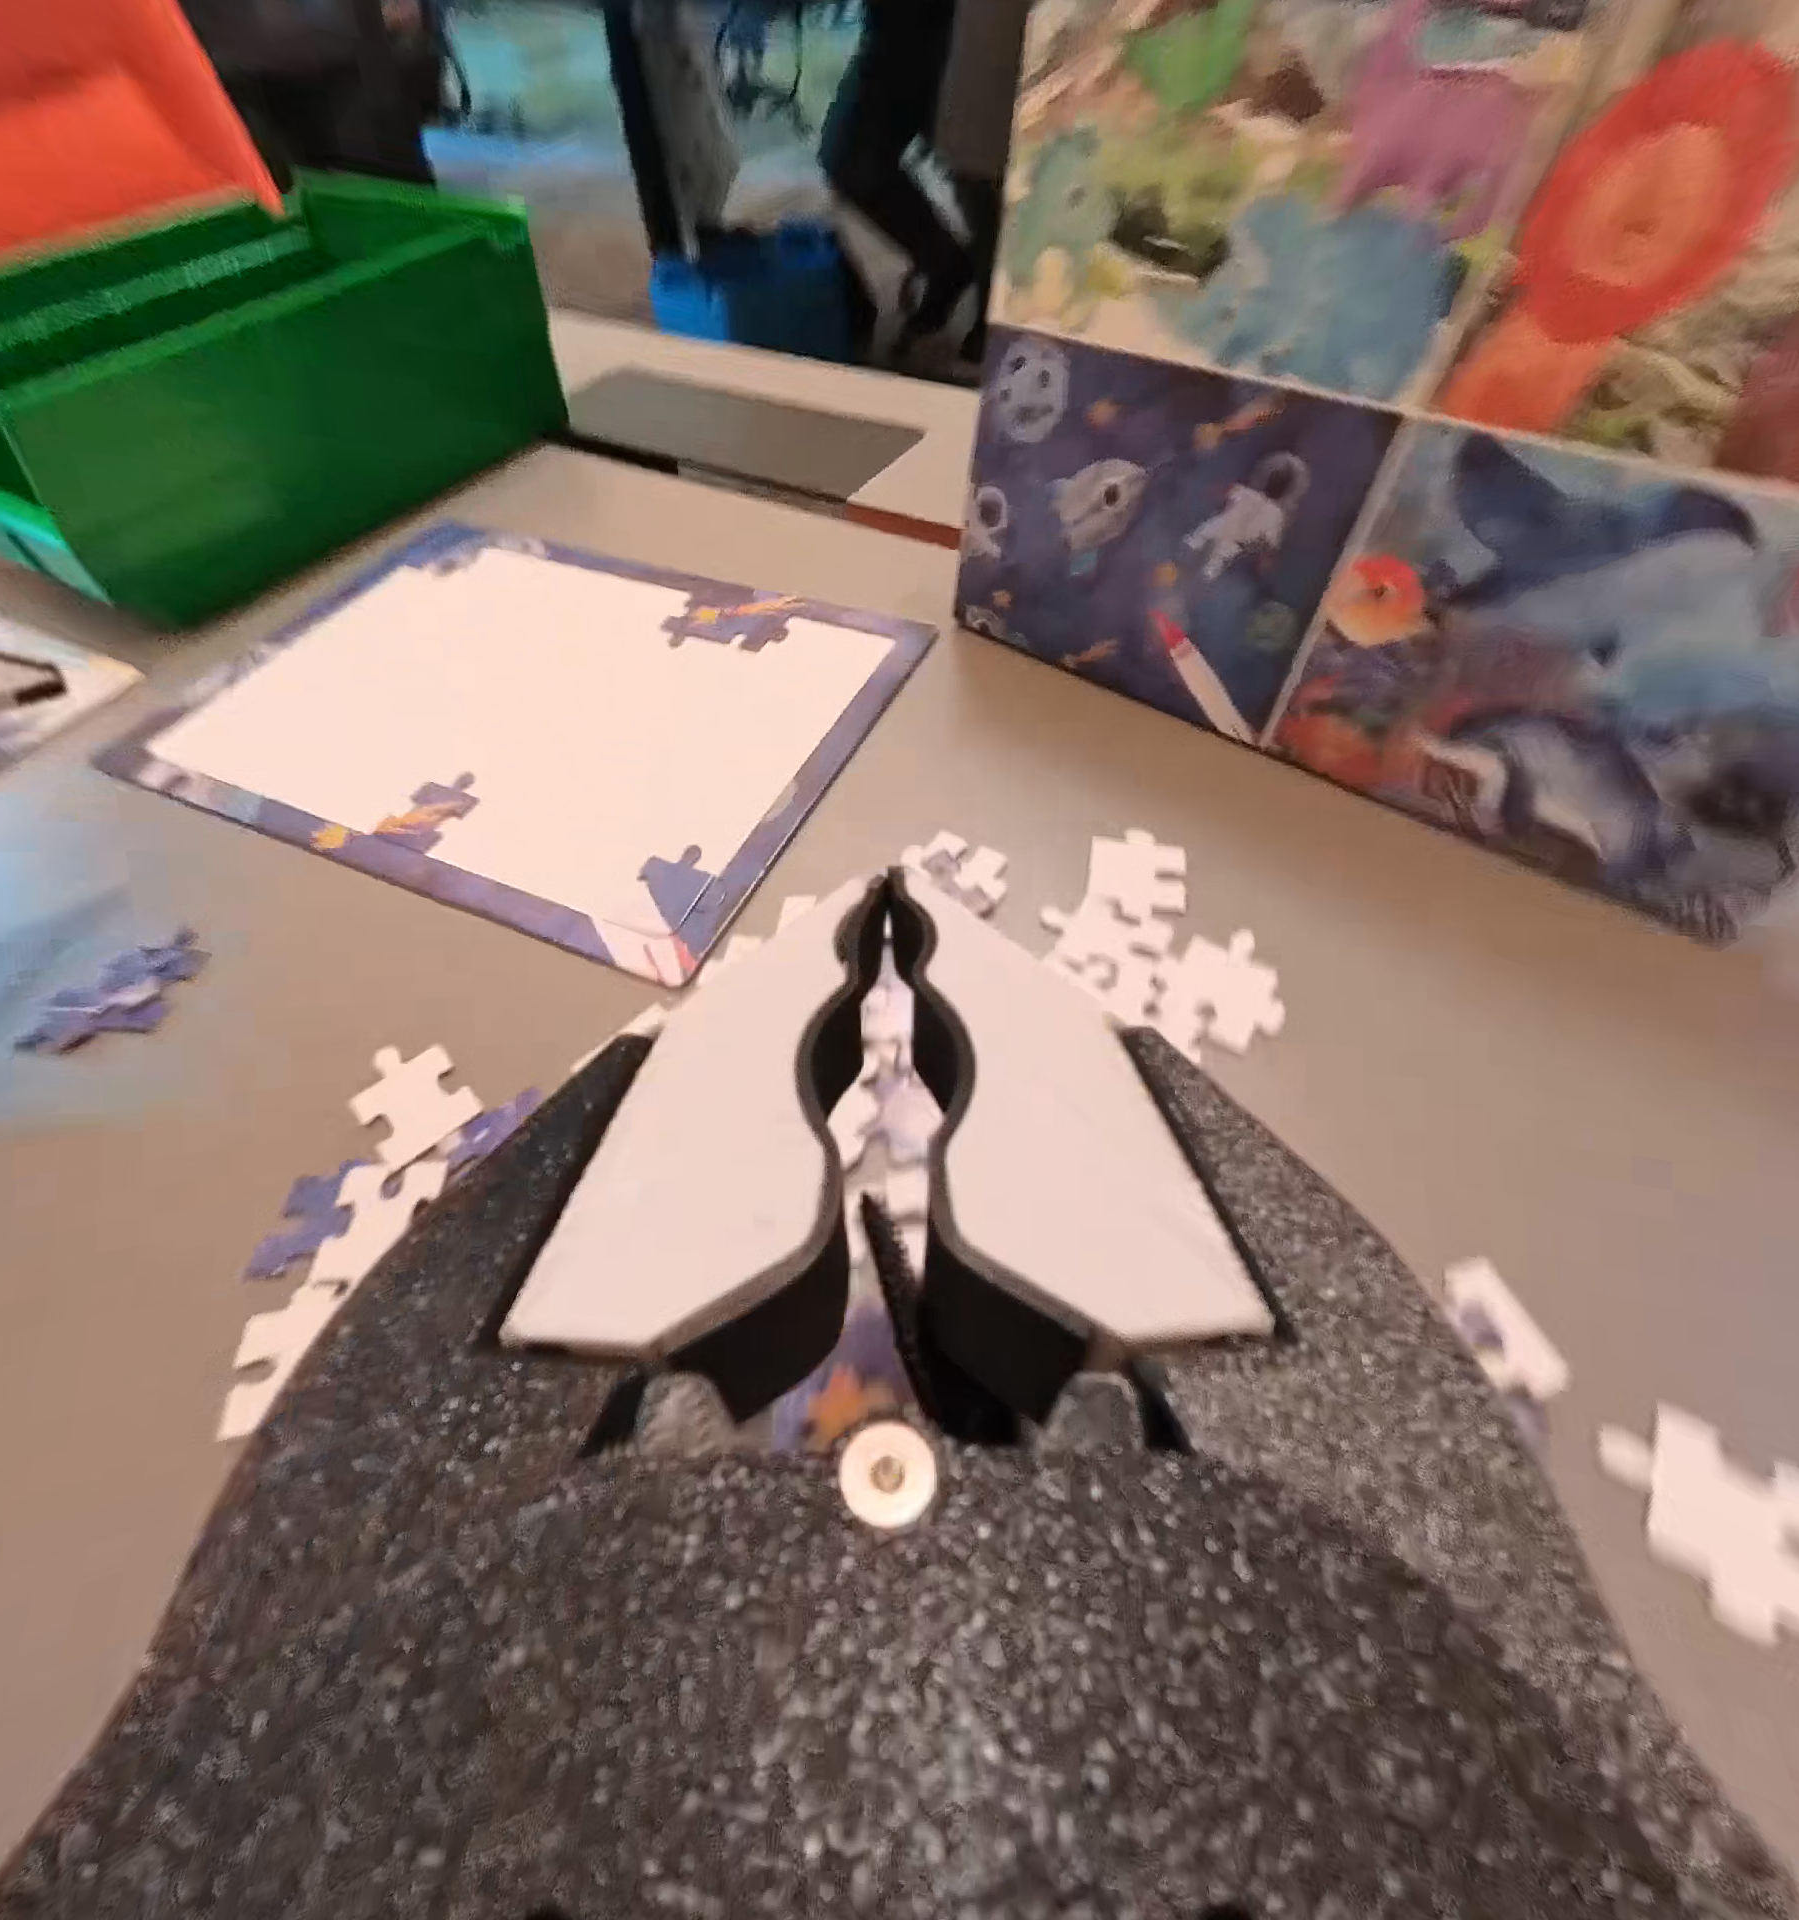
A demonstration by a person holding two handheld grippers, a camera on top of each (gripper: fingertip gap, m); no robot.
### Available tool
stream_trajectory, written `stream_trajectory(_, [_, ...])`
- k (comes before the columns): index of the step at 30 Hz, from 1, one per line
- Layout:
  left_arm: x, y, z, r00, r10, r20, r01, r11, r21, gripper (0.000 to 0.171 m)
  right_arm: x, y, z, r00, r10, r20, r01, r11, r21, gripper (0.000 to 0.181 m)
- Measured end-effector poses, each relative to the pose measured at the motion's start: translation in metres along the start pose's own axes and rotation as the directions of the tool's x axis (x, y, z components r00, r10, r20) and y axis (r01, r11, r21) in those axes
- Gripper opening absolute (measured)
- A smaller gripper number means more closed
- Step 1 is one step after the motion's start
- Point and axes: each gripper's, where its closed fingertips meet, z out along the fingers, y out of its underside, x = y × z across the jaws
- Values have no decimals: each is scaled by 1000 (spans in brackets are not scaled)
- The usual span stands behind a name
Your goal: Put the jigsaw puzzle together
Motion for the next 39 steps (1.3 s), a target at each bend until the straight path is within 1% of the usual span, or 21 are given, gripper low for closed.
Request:
stream_trajectory(2, [24,-9,-15,993,-60,-101,66,996,61,2,7,15,-33,996,86,-34,-84,995,57,0])
stream_trajectory(4, [39,-10,-21,986,-76,-151,93,990,106,3,16,20,-61,988,134,-75,-126,987,101,3])
stream_trajectory(6, [48,-7,-18,987,-35,-157,56,989,133,3,28,19,-84,985,96,-146,-77,989,126,4])
stream_trajectory(8, [54,1,-11,989,18,-146,-5,996,88,6,43,29,-91,972,10,-235,6,998,67,3])
stream_trajectory(9, [56,3,-10,989,39,-144,-27,996,82,7,47,36,-88,970,-13,-241,20,999,26,3])
stream_trajectory(11, [60,5,-10,987,72,-147,-60,995,84,7,45,46,-78,982,4,-188,-11,999,-32,3])
stream_trajectory(13, [60,4,-11,986,84,-144,-70,993,95,6,25,59,-63,998,24,-59,-30,994,-101,8])
stream_trajectory(15, [62,6,-10,984,81,-158,-68,994,86,6,4,71,-51,999,-36,27,40,983,-179,10])
stream_trajectory(17, [62,10,-8,984,76,-160,-66,995,68,6,-15,81,-42,991,-100,93,119,968,-223,11])
stream_trajectory(19, [62,12,-6,984,69,-165,-61,997,55,6,-35,95,-34,979,-114,169,161,942,-295,21])
stream_trajectory(21, [61,13,-5,984,63,-166,-56,997,47,6,-54,97,-25,971,-109,215,174,934,-314,27])
stream_trajectory(23, [61,13,-5,984,59,-169,-52,998,46,6,-71,98,-15,965,-126,230,199,924,-327,35])
stream_trajectory(25, [61,14,-6,983,57,-172,-50,998,44,6,-87,97,-5,959,-151,241,227,917,-329,35])
stream_trajectory(28, [62,14,-6,983,51,-178,-44,998,43,6,-98,94,7,961,-148,233,221,917,-332,34])
stream_trajectory(32, [62,15,-7,980,36,-194,-29,999,40,6,-94,97,15,973,-86,214,163,914,-372,33])
stream_trajectory(38, [63,16,-7,979,34,-200,-28,999,33,6,-98,99,16,965,-133,226,210,908,-362,40])
stream_trajectory(39, [63,16,-7,979,35,-198,-30,999,30,6,-99,99,15,963,-142,231,220,906,-362,37])
